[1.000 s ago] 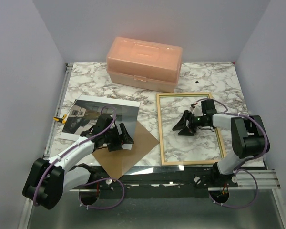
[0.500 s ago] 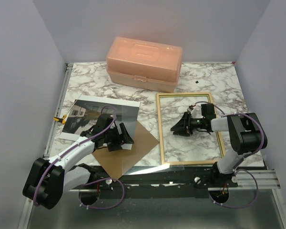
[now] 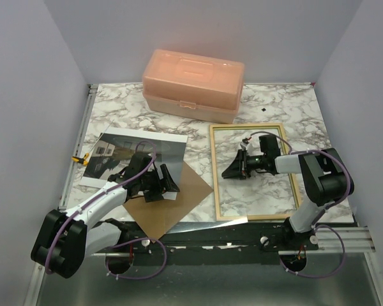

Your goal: Put the photo into the frame

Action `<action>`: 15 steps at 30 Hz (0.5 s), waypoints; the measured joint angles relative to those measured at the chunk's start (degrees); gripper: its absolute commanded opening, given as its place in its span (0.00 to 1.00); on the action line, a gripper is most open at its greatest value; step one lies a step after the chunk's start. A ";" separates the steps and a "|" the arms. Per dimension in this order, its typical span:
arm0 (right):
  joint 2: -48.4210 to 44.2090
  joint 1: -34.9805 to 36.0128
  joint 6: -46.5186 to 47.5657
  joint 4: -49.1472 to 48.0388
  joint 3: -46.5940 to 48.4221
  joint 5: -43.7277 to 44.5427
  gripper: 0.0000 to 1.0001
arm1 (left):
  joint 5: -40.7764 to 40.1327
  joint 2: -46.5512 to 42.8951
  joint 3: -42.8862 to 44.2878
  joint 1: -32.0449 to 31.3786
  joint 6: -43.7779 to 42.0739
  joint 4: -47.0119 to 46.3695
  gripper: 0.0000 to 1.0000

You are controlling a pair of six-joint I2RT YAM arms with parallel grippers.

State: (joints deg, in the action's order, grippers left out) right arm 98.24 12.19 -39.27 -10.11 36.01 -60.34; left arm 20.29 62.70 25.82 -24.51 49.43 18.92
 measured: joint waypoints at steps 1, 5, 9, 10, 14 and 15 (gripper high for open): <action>0.00 0.11 0.17 0.42 0.28 0.35 0.28 | 0.00 0.00 0.02 0.00 -0.09 0.02 0.81; -0.74 0.11 0.79 2.23 1.16 1.53 0.28 | 0.00 0.00 0.11 0.00 -0.20 0.11 0.81; -2.95 0.11 2.10 4.81 2.03 3.08 0.12 | 0.00 0.00 0.22 0.00 -0.39 0.28 0.81; -3.52 0.11 2.43 5.51 2.40 3.43 0.06 | 0.00 0.00 0.26 0.00 -0.44 0.37 0.81; -5.75 0.11 3.41 8.41 4.37 4.48 0.00 | -0.02 -0.02 0.44 -0.11 -0.76 0.59 0.81; -6.23 0.11 3.63 9.38 5.01 4.70 0.00 | -0.02 -0.11 0.44 -0.15 -0.79 0.66 0.81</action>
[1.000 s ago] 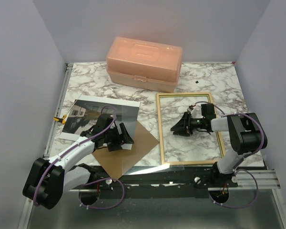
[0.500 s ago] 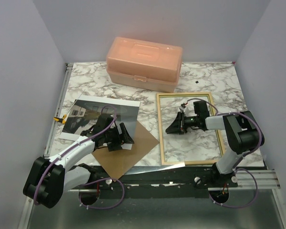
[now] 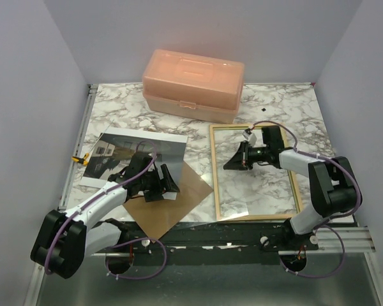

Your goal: Put the photo into the frame

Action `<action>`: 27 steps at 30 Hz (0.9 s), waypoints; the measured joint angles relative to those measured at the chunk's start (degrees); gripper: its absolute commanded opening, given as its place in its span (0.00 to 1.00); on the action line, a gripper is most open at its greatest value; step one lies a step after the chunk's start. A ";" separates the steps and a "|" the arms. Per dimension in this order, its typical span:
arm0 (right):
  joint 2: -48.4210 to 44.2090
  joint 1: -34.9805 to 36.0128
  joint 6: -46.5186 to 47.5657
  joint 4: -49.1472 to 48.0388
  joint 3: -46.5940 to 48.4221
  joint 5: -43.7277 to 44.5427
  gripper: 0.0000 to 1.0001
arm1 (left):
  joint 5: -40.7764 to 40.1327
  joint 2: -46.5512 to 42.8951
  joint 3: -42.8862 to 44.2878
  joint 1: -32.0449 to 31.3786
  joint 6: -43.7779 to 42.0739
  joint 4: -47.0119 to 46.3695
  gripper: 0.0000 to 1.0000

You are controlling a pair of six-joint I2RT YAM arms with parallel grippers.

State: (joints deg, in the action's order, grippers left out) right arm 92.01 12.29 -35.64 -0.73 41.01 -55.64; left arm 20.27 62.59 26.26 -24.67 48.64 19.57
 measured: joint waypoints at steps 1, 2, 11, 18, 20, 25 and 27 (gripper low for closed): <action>-0.63 0.00 0.28 1.14 0.79 0.28 0.00 | -0.02 -0.09 0.02 -0.02 -0.04 0.04 0.81; -1.07 0.00 0.63 2.16 1.46 0.63 0.00 | -0.07 -0.42 0.09 -0.11 -0.24 0.35 0.81; -8.35 0.00 5.44 16.13 12.50 5.66 0.00 | -0.68 -6.12 2.71 -0.11 -1.11 6.29 0.81; -17.25 0.04 7.34 25.03 24.70 12.90 0.00 | -0.63 -9.57 7.72 -0.22 -1.27 6.82 0.81; -18.56 0.07 7.48 27.71 29.14 15.10 0.00 | -0.63 -9.09 8.96 -0.57 -1.27 6.99 0.81; -21.14 0.09 7.89 31.80 39.04 21.70 0.00 | -0.74 -4.33 12.83 -2.93 -1.29 7.17 0.81; -22.40 0.07 8.33 32.39 42.21 24.94 0.00 | -0.85 -1.57 14.53 -4.61 -1.27 7.10 0.81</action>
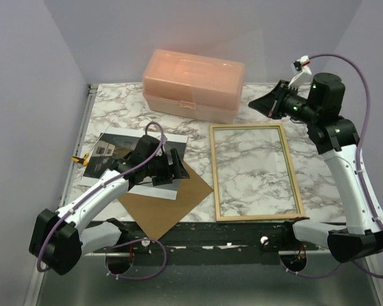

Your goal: Put the photo into the frame

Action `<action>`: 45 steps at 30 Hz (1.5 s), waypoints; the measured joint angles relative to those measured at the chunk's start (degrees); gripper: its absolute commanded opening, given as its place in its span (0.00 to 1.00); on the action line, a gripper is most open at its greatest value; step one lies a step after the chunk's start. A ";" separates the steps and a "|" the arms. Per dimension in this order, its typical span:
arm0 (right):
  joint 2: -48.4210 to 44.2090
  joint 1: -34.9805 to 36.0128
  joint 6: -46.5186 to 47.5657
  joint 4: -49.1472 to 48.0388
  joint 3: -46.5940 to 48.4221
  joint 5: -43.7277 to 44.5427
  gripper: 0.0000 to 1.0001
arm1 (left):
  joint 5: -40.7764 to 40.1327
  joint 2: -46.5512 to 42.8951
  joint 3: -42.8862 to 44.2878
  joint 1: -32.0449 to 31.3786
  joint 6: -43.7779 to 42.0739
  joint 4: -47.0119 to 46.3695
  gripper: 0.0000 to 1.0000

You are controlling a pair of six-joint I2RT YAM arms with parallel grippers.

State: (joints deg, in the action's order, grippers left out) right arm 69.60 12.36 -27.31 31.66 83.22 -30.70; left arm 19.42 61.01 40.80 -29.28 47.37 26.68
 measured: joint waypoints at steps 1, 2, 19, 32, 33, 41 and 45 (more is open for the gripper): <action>-0.72 0.00 0.31 0.44 1.62 1.77 0.00 | -0.11 1.81 1.05 -1.16 0.00 0.00 0.81; -1.49 0.00 0.55 0.94 3.10 3.58 0.00 | -0.31 3.17 1.95 -2.05 0.00 0.07 0.81; -12.28 0.00 6.45 8.07 8.55 32.76 0.00 | -5.95 41.31 35.54 -17.51 1.14 7.96 0.66; -8.20 0.00 6.40 12.57 8.55 35.74 0.00 | -12.24 54.42 48.87 -21.27 0.55 17.14 0.59; -8.15 0.00 6.40 12.74 8.55 35.78 0.00 | -12.59 54.84 48.89 -21.42 0.48 17.44 0.59; -8.15 0.00 6.38 13.14 8.22 35.78 0.00 | -13.81 58.60 50.05 -22.08 0.17 18.91 0.40; -8.13 0.00 6.38 13.31 7.89 35.76 0.00 | -14.01 59.65 50.84 -22.23 -0.26 19.30 0.16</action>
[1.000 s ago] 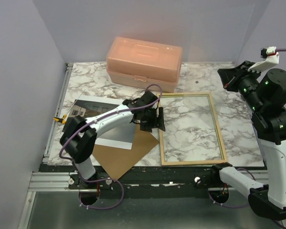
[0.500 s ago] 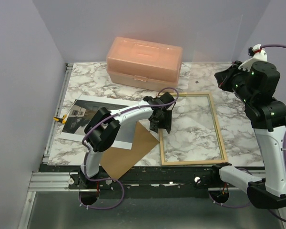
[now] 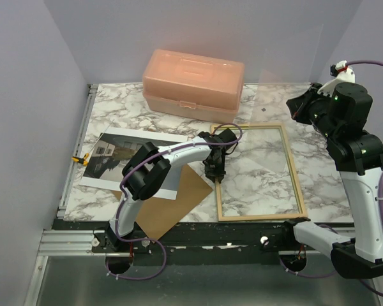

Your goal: Put the photo into the frame

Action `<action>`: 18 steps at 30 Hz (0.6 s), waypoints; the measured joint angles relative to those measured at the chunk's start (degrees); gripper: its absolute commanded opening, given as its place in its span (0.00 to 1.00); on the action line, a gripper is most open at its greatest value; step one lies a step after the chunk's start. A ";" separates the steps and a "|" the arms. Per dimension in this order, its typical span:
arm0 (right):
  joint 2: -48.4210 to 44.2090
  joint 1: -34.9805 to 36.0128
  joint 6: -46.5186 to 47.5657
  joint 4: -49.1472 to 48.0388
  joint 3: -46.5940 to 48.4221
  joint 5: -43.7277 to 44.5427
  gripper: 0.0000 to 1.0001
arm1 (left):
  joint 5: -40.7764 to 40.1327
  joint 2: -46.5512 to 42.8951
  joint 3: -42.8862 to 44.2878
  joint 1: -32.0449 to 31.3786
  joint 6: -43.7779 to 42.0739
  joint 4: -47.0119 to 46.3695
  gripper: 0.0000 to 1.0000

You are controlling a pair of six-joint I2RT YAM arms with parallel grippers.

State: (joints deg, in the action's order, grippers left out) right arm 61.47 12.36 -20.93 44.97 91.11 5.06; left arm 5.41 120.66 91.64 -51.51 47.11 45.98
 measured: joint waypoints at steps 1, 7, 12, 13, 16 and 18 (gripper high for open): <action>0.00 0.00 0.00 0.09 0.00 0.02 0.00 | 0.07 0.00 0.04 0.00 0.04 -0.11 0.12; 0.02 0.00 0.00 0.15 -0.17 0.00 0.00 | 0.63 -0.04 0.13 -0.02 0.79 -2.12 0.00; 0.04 0.00 -0.04 0.15 -1.09 -0.13 0.00 | 0.81 -1.03 -0.07 -0.37 1.29 -2.49 0.00; 0.04 0.00 -0.07 0.15 -1.22 -0.24 0.00 | 0.74 -1.51 -0.20 -0.37 1.53 -2.40 0.00; 0.20 0.00 -0.11 0.13 -1.49 -0.59 0.00 | 0.24 -3.82 -0.70 -0.37 2.25 -1.95 0.00; 0.37 0.00 -0.24 0.11 -1.62 -0.98 0.00 | -0.66 -5.90 -1.03 -0.37 2.64 -1.42 0.00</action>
State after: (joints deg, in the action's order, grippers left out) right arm 61.84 12.36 -21.17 45.08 89.49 4.08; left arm 4.75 114.76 90.61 -51.88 49.76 44.56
